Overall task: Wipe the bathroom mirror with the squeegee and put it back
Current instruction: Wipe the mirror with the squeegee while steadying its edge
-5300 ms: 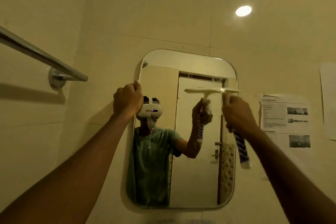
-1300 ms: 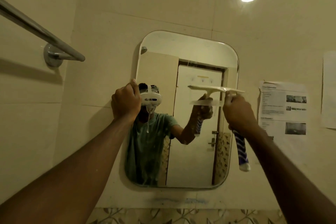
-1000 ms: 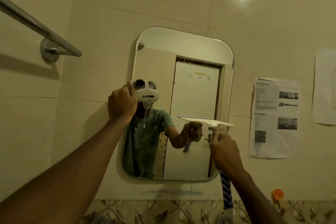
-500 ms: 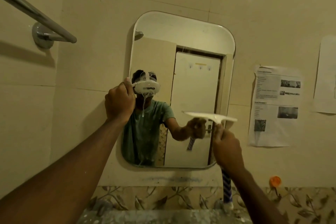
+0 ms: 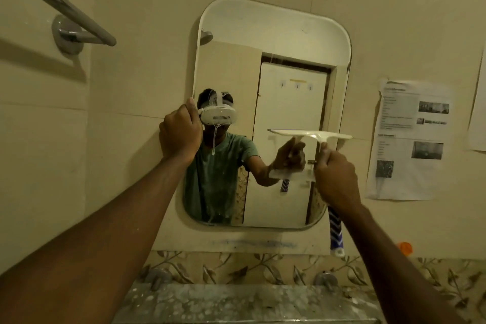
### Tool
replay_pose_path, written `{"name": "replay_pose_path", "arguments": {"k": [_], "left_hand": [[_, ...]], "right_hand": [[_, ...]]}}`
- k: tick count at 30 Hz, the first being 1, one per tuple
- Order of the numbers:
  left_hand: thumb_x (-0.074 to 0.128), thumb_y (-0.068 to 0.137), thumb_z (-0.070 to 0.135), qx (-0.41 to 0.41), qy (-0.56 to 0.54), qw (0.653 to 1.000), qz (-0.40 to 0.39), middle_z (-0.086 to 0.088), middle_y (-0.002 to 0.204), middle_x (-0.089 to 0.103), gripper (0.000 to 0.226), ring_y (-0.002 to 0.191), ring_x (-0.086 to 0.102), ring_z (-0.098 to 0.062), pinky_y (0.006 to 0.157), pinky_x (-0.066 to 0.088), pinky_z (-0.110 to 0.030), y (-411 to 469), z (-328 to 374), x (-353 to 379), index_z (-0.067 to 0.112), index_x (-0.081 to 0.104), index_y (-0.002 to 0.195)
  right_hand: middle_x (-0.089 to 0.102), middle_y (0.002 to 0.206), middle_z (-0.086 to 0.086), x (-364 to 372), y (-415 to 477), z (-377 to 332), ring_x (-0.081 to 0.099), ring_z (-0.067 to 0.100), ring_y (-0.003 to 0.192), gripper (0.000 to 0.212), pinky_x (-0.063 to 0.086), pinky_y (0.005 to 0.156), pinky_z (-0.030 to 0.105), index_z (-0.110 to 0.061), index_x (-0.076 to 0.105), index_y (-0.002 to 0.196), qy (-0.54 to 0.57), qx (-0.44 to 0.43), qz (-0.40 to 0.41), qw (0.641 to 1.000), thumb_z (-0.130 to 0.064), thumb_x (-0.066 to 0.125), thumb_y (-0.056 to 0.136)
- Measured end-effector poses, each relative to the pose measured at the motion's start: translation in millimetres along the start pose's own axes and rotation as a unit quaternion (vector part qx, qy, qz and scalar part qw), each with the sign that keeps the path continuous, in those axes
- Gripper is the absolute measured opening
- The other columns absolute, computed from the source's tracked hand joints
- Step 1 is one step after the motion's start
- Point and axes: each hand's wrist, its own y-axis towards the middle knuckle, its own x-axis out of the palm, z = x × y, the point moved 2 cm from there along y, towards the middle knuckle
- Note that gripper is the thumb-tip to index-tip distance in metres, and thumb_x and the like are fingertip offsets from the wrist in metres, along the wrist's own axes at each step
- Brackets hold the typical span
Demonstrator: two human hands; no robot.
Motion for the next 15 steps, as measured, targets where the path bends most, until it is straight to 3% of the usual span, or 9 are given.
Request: {"name": "replay_pose_path", "arguments": {"k": [4, 9, 15], "left_hand": [[0.028, 0.104, 0.034, -0.001, 0.004, 1.0, 0.003, -0.016, 0.068, 0.066, 0.055, 0.059, 0.063, -0.029, 0.052, 0.042, -0.028, 0, -1, 3, 0.002, 0.063, 0.076], [0.028, 0.104, 0.034, 0.003, 0.005, 1.0, -0.004, -0.019, 0.075, 0.068, 0.055, 0.067, 0.065, -0.031, 0.057, 0.041, -0.028, -1, 1, 0, -0.001, 0.064, 0.082], [0.027, 0.103, 0.036, 0.0, 0.002, 1.0, -0.021, -0.022, 0.082, 0.069, 0.056, 0.075, 0.066, -0.037, 0.065, 0.048, -0.035, 2, -3, -1, -0.001, 0.065, 0.087]], "right_hand": [[0.062, 0.07, 0.007, 30, -50, 33, 0.063, 0.022, 0.061, 0.045, 0.058, 0.06, 0.045, -0.015, 0.056, 0.083, -0.005, 0.037, 0.01, 0.999, -0.043, 0.027, 0.102], [0.063, 0.067, 0.008, 40, -91, 37, 0.063, 0.024, 0.062, 0.048, 0.057, 0.06, 0.046, -0.014, 0.057, 0.075, 0.002, 0.073, -0.013, 0.997, -0.039, 0.028, 0.103], [0.065, 0.072, 0.012, 6, -39, 10, 0.065, 0.03, 0.065, 0.048, 0.058, 0.063, 0.047, -0.012, 0.057, 0.076, 0.02, 0.03, -0.015, 0.999, -0.039, 0.029, 0.103]]}}
